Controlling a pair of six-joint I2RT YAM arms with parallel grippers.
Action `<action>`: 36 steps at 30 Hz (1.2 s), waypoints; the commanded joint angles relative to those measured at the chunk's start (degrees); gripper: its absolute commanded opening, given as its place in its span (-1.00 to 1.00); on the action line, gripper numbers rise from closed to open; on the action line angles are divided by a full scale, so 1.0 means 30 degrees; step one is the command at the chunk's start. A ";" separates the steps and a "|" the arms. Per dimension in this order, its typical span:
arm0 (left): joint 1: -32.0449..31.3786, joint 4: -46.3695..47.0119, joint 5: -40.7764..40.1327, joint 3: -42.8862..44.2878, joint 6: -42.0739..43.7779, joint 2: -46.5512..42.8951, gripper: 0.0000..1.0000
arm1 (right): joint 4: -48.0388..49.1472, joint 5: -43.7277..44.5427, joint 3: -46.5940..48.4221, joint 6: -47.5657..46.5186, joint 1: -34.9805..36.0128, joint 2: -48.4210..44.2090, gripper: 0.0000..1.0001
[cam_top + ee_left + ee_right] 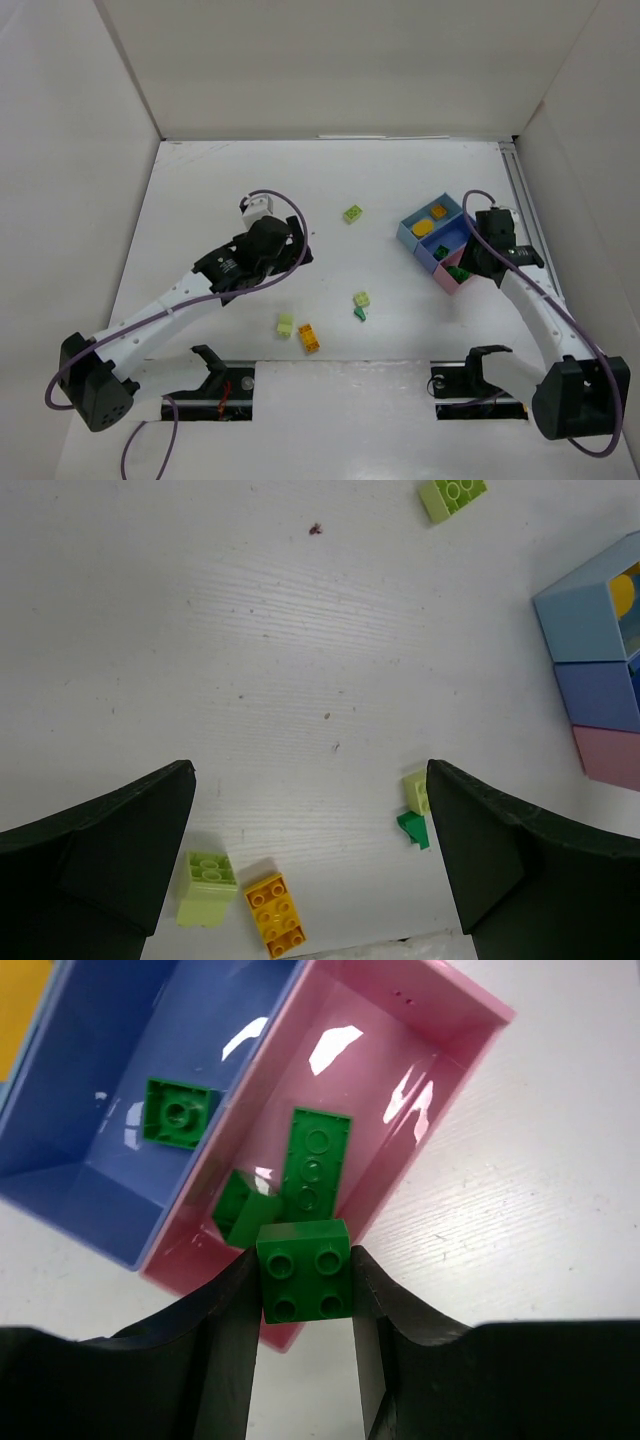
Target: Sort the legos into containers by color
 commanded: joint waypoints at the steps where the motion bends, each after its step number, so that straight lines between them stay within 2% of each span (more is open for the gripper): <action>1: 0.0094 -0.0342 0.0263 -0.0315 -0.0328 -0.0531 1.00 | 0.0812 -0.0551 -0.0065 -0.0298 -0.0602 -0.0439 -0.30; 5: 0.0094 -0.0725 0.0263 -0.0489 -0.0533 -0.0738 1.00 | 0.1661 -0.1516 -0.0241 -0.1412 -0.0778 -0.0234 -0.03; 10: 0.0094 -0.0725 0.0263 -0.0901 -0.0914 -0.1119 1.00 | 0.1870 -0.2309 -0.0241 -0.2207 -0.0778 -0.0935 0.13; 12: 0.0094 -0.0725 0.0263 -0.1104 -0.1117 -0.1295 1.00 | 0.2105 -0.2487 -0.0241 -0.2586 -0.0778 -0.1289 0.26; 16: 0.0094 -0.0725 0.0263 -0.1280 -0.1294 -0.1295 1.00 | 0.2627 -0.3858 -0.0065 -0.3669 -0.0195 -0.2312 0.29; 19: 0.0094 -0.0725 0.0263 -0.1282 -0.1294 -0.1295 1.00 | 0.2866 -0.4331 0.0169 -0.4170 0.2524 -0.2927 0.39; 20: 0.0094 -0.0899 0.0263 -0.1282 -0.1294 -0.1295 1.00 | 0.2867 -0.4333 0.0372 -0.4460 0.4476 -0.2929 0.39; 23: 0.0094 -0.0901 0.0263 -0.1282 -0.1470 -0.1295 1.00 | 0.3565 -0.3985 0.0374 -0.4463 0.7969 -0.2492 0.39; 24: 0.0094 -0.1104 0.0263 -0.1282 -0.1644 -0.1469 1.00 | 0.3570 -0.3720 0.0142 -0.4143 1.0534 -0.2287 0.39; 28: 0.0094 -0.1106 0.0439 -0.1663 -0.1851 -0.1645 1.00 | 0.4068 -0.2140 -0.0268 -0.2212 1.5553 -0.0297 0.39; 33: 0.0094 -0.1456 0.0615 -0.2481 -0.2757 -0.1822 1.00 | 0.6375 -0.2312 -0.1293 -0.0363 1.8054 0.3215 0.30; 36: 0.0094 -0.1660 0.0820 -0.2688 -0.2964 -0.1998 1.00 | 0.6648 -0.1759 -0.1122 0.0016 1.8615 0.4242 0.26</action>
